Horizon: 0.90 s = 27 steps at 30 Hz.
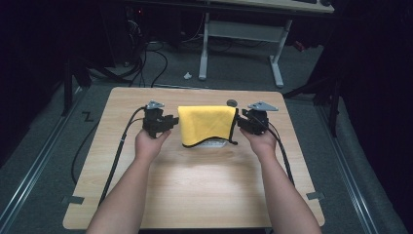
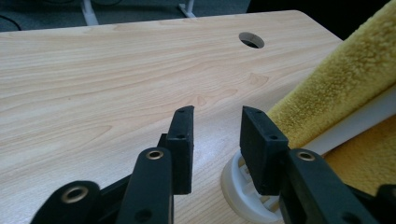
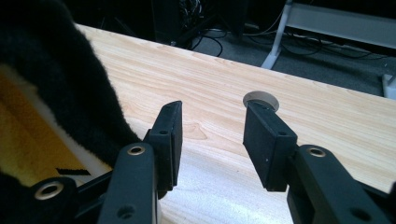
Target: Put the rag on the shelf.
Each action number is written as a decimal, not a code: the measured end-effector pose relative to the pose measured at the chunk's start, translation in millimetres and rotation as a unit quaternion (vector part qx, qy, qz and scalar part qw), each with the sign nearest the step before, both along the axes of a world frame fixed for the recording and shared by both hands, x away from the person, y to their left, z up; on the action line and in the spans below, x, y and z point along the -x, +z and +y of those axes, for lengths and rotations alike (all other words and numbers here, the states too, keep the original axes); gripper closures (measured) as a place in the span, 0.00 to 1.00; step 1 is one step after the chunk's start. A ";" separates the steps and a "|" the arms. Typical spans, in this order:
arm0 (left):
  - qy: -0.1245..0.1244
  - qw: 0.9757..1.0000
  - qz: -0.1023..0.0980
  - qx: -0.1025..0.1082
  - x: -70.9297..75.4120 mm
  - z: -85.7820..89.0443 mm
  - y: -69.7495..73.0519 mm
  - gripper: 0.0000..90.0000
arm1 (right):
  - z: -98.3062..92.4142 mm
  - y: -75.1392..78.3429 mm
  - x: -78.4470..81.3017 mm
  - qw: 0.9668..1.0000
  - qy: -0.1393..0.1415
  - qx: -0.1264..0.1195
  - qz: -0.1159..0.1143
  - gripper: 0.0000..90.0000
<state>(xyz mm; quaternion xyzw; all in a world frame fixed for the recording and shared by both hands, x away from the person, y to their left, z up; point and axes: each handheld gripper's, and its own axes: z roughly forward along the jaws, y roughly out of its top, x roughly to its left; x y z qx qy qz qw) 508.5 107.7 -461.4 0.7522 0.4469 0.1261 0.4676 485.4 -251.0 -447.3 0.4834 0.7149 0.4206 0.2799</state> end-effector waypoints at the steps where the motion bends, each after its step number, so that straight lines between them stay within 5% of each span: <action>1: 0.001 1.000 -0.002 0.000 0.9 1.2 0.7 0.72 | -0.1 0.5 0.6 1.000 0.001 0.000 -0.001 0.64; 10: 0.010 1.000 -0.018 0.001 11.9 16.4 8.4 0.68 | 3.2 11.8 15.2 0.999 -0.001 0.025 -0.023 0.64; 14: 0.014 0.999 -0.017 0.039 24.9 22.7 9.9 0.66 | -2.0 16.3 27.0 0.999 -0.010 0.018 -0.040 0.63; 17: 0.010 0.999 -0.026 0.038 40.1 23.7 6.6 0.65 | -7.6 13.8 37.7 0.999 -0.012 -0.001 -0.038 0.62; 27: 0.006 0.999 -0.029 0.029 73.5 32.7 0.7 0.64 | -6.7 13.1 78.1 0.997 0.009 0.044 -0.057 0.59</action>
